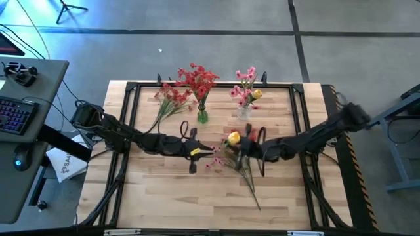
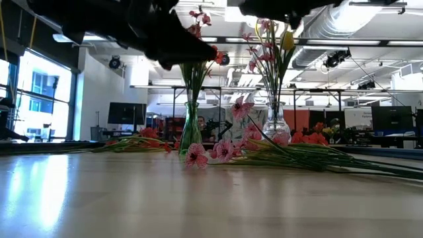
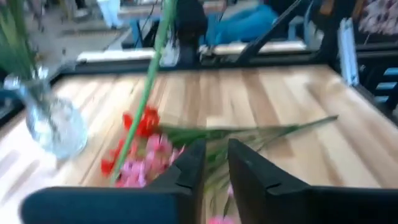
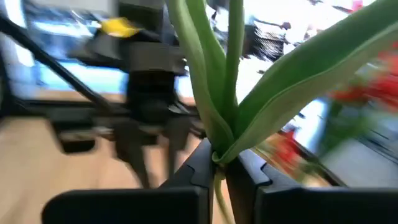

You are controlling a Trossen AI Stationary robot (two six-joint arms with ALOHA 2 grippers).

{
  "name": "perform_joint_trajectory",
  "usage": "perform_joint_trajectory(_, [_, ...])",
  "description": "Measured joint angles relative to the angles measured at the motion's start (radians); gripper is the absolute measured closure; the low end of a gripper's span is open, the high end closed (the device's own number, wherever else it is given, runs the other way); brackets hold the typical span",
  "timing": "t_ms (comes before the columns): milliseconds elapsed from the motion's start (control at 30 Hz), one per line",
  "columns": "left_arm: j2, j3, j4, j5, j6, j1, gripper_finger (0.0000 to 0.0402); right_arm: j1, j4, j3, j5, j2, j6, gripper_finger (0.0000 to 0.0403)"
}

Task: Sort flowers into vase by color
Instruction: Put the yellow flower into the transparent vase

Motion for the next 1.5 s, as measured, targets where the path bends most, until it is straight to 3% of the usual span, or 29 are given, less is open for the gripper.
perform_joint_trajectory(267, [0.000,0.000,-0.069,-0.022,-0.051,0.022,0.0288,-0.011,-0.657,-0.010,0.166,-0.377,0.244,0.0398])
perform_joint_trajectory(400, [0.000,0.000,-0.069,-0.023,-0.051,0.023,0.0283,-0.011,-0.776,-0.098,0.253,-0.555,0.350,0.0399])
perform_joint_trajectory(500, [0.000,0.000,-0.069,-0.023,-0.050,0.022,0.0282,-0.023,-0.705,-0.219,0.267,-0.670,0.336,0.0400])
perform_joint_trajectory(600, [0.000,0.000,-0.069,-0.023,-0.049,0.022,0.0282,-0.068,-0.500,-0.356,0.226,-0.777,0.247,0.0401])
perform_joint_trajectory(733, [0.000,0.000,-0.069,-0.023,-0.050,0.022,0.0282,-0.164,-0.169,-0.504,-0.011,-0.891,0.072,0.0401])
perform_joint_trajectory(833, [0.000,0.000,-0.069,-0.021,-0.051,0.022,0.0282,-0.240,-0.052,-0.527,-0.090,-0.957,0.023,0.0402])
perform_joint_trajectory(1067, [-0.001,0.000,-0.068,-0.017,-0.066,0.022,0.0282,-0.355,-0.167,-0.391,-0.116,-0.970,-0.010,0.0402])
perform_joint_trajectory(1500, [-0.002,0.000,-0.022,-0.017,-0.041,0.023,0.0282,-0.564,-0.235,-0.271,-0.264,-0.689,0.107,0.0402])
